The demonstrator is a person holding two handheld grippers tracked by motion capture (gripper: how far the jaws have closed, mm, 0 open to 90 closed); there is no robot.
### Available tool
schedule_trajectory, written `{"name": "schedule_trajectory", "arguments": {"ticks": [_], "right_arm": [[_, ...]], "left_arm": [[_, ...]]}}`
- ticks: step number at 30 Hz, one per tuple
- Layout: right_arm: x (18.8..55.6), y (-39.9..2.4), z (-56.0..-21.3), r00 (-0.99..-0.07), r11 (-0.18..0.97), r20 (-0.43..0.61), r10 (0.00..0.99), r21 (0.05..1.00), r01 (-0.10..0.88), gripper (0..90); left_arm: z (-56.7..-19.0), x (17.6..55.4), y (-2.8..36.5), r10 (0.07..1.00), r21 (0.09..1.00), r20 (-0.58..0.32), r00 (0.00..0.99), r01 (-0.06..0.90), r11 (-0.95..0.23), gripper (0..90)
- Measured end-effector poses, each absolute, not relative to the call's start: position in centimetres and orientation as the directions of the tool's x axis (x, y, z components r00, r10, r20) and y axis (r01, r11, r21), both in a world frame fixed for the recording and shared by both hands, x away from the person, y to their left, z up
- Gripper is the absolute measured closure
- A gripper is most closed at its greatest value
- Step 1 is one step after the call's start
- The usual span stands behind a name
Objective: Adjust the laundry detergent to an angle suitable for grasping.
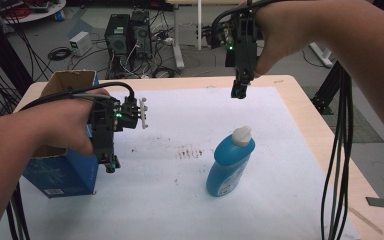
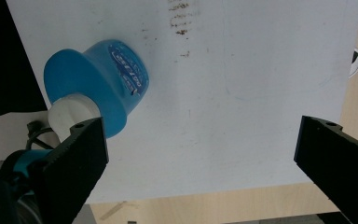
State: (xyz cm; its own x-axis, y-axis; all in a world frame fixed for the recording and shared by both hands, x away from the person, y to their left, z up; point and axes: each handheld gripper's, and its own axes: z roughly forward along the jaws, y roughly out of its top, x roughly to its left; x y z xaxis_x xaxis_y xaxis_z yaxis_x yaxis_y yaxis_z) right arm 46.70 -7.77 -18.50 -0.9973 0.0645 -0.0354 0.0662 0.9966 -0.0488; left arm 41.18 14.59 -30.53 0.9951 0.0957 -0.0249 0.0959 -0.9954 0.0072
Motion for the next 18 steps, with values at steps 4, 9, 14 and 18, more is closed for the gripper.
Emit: {"name": "schedule_trajectory", "arguments": {"ticks": [4, 9, 14, 18], "right_arm": [[46.62, -7.93, -18.51, -0.997, 0.997, -0.036, 0.061, -0.039, 0.063, 1.8], [46.51, -8.4, -18.72, -0.997, 0.997, -0.036, 0.067, -0.035, 0.068, 1.7], [46.56, -8.67, -18.89, -0.997, 0.996, -0.036, 0.071, -0.044, 0.073, 1.8], [46.56, -8.71, -18.83, -0.997, 0.996, -0.036, 0.074, -0.042, 0.075, 1.8]], "left_arm": [[-30.47, 41.1, 14.41, 0.092, 0.007, -0.025, 0.995, 0.092, -0.996, 1.8], [-30.48, 41.07, 14.16, 0.093, 0.003, -0.028, 0.995, 0.093, -0.996, 1.7], [-30.49, 41.14, 14.1, 0.098, 0.002, -0.028, 0.995, 0.098, -0.995, 1.8], [-30.29, 40.97, 14.16, 0.109, -0.001, -0.024, 0.994, 0.109, -0.994, 1.8]]}}
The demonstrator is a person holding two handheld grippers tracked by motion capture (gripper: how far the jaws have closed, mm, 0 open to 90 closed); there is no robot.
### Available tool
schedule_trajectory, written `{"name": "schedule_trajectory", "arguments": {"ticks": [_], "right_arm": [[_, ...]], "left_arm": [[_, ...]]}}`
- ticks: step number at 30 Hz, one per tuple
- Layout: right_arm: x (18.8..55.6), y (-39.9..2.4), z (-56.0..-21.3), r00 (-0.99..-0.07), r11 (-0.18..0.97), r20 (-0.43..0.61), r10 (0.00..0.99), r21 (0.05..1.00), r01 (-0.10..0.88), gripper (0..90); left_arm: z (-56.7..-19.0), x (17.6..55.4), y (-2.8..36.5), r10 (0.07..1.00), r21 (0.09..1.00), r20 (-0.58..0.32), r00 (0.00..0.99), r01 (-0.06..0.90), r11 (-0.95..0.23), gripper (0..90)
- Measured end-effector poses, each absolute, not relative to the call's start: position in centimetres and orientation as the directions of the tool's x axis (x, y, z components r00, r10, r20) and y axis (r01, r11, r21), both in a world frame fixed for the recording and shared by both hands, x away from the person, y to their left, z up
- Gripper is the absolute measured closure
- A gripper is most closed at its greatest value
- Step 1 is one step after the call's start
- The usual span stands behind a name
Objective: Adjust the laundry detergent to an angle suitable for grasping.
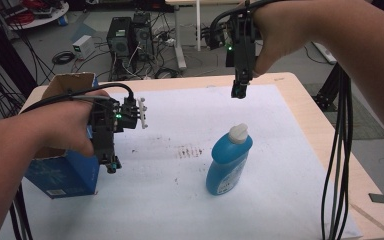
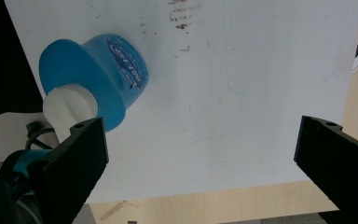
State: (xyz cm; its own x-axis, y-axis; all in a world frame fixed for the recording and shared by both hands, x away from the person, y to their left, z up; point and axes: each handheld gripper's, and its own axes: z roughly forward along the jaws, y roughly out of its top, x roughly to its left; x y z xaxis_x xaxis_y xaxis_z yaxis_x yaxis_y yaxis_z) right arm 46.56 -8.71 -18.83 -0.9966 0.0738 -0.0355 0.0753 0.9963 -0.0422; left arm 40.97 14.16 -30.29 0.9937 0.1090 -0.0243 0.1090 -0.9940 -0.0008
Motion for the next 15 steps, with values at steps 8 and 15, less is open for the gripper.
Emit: {"name": "schedule_trajectory", "arguments": {"ticks": [8, 15], "right_arm": [[46.6, -8.54, -18.81, -0.997, 0.997, -0.039, 0.059, -0.037, 0.061, 1.8], [46.09, -8.49, -18.46, -0.996, 0.996, -0.052, 0.077, -0.029, 0.079, 1.8]], "left_arm": [[-29.71, 40.6, 14.28, 0.112, 0.006, -0.01, 0.994, 0.112, -0.994, 1.8], [-29.57, 40.42, 14.28, 0.103, 0.002, -0.006, 0.995, 0.103, -0.995, 1.8]]}}
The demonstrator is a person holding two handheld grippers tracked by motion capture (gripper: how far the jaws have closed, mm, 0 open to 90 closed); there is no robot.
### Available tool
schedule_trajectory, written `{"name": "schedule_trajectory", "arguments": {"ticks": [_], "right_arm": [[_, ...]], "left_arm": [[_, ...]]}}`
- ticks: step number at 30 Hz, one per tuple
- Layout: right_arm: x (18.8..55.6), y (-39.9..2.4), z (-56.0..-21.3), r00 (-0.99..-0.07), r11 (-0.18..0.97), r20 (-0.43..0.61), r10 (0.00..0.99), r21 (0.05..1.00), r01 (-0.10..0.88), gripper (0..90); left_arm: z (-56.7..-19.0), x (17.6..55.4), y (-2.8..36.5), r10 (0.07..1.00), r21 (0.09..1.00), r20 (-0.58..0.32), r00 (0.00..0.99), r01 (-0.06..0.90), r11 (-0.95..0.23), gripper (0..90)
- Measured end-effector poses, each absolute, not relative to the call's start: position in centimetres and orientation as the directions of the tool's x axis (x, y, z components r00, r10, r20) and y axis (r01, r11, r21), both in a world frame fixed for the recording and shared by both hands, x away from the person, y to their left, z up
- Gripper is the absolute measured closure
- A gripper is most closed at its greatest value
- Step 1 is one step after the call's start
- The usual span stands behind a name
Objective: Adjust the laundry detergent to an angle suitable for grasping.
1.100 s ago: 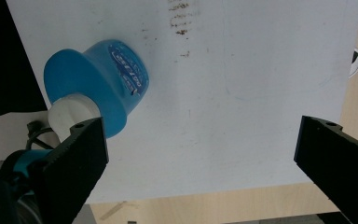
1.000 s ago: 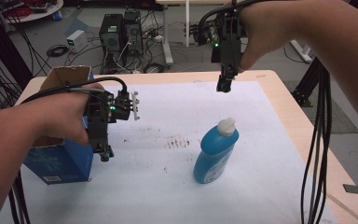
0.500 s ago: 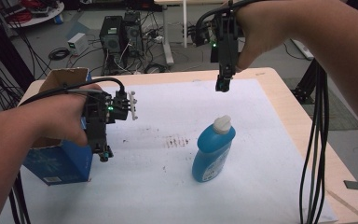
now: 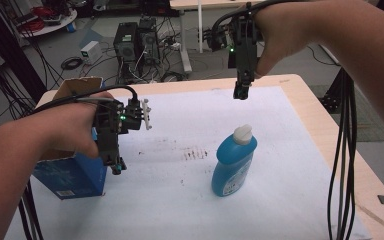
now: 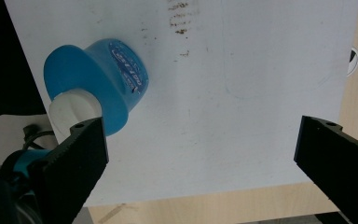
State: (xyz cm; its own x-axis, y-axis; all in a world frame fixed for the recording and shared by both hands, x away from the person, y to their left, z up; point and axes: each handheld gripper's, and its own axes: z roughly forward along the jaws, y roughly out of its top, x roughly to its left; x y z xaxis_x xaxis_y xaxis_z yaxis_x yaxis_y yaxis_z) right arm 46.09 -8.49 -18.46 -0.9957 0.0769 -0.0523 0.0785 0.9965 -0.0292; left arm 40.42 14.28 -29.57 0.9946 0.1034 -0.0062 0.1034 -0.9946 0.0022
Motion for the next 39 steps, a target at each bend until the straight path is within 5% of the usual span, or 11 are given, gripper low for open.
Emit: {"name": "schedule_trajectory", "arguments": {"ticks": [10, 18, 39], "right_arm": [[45.7, -9.3, -18.0, -0.994, 0.995, -0.067, 0.09, -0.035, 0.093, 1.8], [46.6, -10.1, -18.0, -0.993, 0.995, -0.064, 0.1, -0.004, 0.1, 1.8], [48.2, -9.5, -19.3, -0.996, 0.997, -0.045, 0.077, -0.015, 0.077, 1.8]], "left_arm": [[-28.3, 39.0, 13.8, 0.129, 0.047, 0.007, 0.992, 0.129, -0.991, 1.8], [-26.9, 36.9, 12.8, 0.193, 0.277, -0.046, 0.98, 0.198, -0.94, 1.8], [-27.2, 33.6, 8.0, 0.256, 0.489, -0.03, 0.966, 0.237, -0.84, 1.8]]}}
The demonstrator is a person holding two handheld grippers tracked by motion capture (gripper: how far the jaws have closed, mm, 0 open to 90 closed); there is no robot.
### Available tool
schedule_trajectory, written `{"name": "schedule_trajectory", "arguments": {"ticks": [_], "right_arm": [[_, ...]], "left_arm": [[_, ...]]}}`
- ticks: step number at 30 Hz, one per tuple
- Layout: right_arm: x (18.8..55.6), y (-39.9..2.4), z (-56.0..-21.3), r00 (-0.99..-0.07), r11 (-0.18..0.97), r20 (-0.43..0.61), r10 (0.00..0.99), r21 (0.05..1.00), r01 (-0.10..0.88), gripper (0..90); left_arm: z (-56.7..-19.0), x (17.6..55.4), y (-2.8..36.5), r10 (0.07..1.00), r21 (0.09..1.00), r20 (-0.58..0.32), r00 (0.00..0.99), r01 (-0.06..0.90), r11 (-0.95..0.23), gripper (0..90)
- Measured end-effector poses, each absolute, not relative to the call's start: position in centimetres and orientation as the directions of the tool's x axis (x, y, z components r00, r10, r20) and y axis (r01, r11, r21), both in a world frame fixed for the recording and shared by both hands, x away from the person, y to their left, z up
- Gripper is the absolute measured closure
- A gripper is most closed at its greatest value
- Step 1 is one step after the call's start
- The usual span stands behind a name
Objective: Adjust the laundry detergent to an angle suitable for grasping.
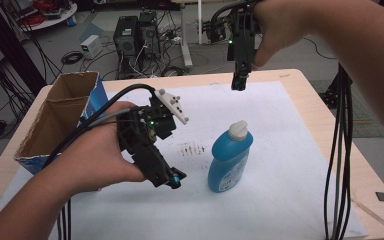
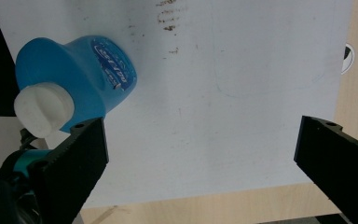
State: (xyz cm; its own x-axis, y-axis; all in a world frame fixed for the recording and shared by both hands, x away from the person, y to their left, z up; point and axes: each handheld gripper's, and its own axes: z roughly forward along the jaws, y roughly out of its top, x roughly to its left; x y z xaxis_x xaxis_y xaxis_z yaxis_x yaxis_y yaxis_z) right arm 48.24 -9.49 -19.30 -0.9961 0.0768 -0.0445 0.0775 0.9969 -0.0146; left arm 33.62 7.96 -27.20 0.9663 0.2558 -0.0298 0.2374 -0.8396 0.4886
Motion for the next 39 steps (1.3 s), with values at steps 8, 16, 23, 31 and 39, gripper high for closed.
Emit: {"name": "schedule_trajectory", "arguments": {"ticks": [8, 16, 23, 31, 39], "right_arm": [[49.4, -9.7, -20.1, -0.994, 0.994, -0.039, 0.105, -0.03, 0.107, 1.7], [50.6, -10.6, -20.6, -0.989, 0.989, -0.035, 0.144, -0.022, 0.145, 1.8], [50.7, -11.0, -20.9, -0.985, 0.985, -0.025, 0.171, -0.012, 0.171, 1.8], [50.5, -11.4, -20.9, -0.981, 0.981, -0.028, 0.193, -0.008, 0.194, 1.8], [50.3, -11.4, -20.7, -0.982, 0.983, -0.034, 0.186, -0.001, 0.186, 1.8]], "left_arm": [[-27.1, 34.2, 6.2, 0.28, 0.558, -0.047, 0.959, 0.258, -0.789, 1.8], [-27.5, 34.3, 4.1, 0.291, 0.603, -0.061, 0.955, 0.268, -0.751, 1.8], [-28.1, 34.3, 2.3, 0.314, 0.625, -0.066, 0.947, 0.284, -0.727, 1.8], [-29.3, 34.5, 0.1, 0.352, 0.635, -0.062, 0.934, 0.309, -0.708, 1.8], [-30.2, 34.5, -1.5, 0.379, 0.625, -0.031, 0.925, 0.314, -0.715, 1.8]]}}
